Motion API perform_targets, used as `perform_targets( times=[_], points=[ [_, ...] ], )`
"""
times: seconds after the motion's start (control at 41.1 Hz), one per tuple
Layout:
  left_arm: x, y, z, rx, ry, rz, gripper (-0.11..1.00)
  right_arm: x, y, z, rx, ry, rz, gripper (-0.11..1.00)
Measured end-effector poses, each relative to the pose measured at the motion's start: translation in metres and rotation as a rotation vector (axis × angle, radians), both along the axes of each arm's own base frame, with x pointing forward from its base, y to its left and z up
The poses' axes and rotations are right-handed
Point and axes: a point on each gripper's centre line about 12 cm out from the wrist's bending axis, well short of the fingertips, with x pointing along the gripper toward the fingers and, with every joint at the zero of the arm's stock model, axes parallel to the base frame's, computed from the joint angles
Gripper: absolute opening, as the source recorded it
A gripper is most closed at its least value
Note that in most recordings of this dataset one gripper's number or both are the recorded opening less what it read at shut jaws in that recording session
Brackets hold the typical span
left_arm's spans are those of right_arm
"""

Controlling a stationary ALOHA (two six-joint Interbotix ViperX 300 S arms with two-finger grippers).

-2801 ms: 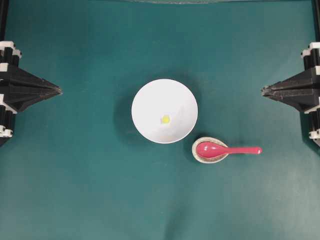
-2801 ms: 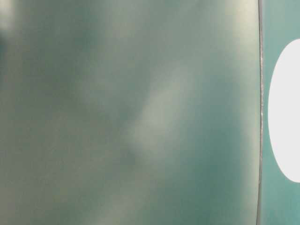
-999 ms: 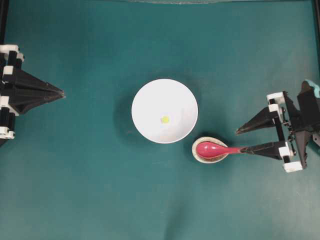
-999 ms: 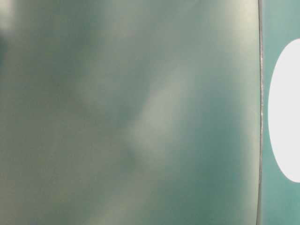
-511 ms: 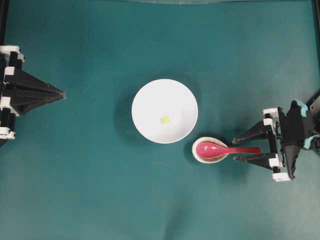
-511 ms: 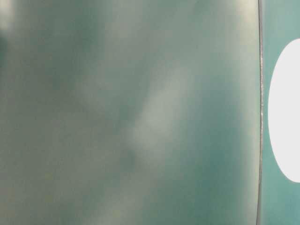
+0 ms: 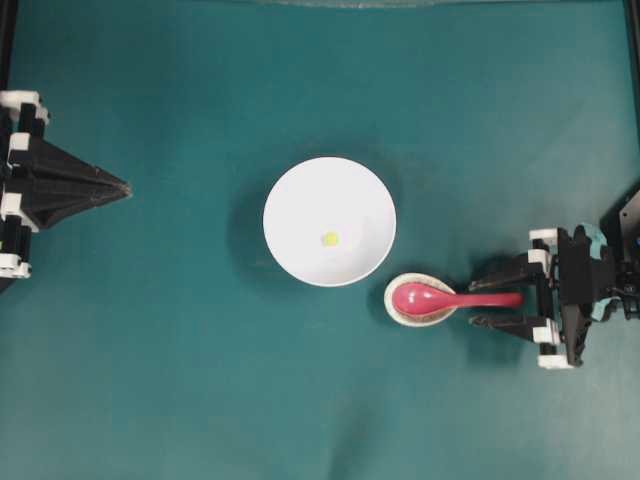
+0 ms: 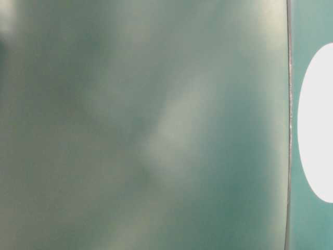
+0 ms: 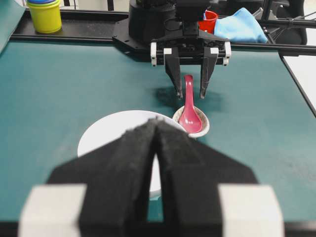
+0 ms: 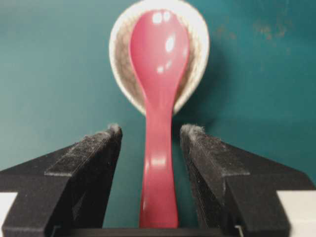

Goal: Scoop the yellow hexagonal prism block from the bowl with a spoon using the right arm.
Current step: 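Lower the right gripper and close it on the pink spoon handle, then lift the spoon from the rest and swing it over the bowl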

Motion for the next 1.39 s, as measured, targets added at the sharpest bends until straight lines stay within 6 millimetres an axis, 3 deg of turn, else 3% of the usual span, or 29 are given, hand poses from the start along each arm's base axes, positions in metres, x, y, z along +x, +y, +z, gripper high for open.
perform_targets(
  times=[0.609, 0.974, 1.388],
  points=[
    [0.0, 0.0, 0.0002, 0.0, -0.002, 0.0, 0.03, 0.0005, -0.0004, 0.0008, -0.011, -0.011, 0.001, 0.56],
    [0.0, 0.0, 0.0, -0.002, 0.0, 0.0, 0.03, 0.0007, -0.0006, -0.0015, -0.023, -0.007, 0.002, 0.42],
    [0.0, 0.0, 0.0, -0.003, 0.0, 0.0, 0.03, 0.0016, -0.0001, -0.0009, -0.022, -0.011, 0.002, 0.41]
  ],
)
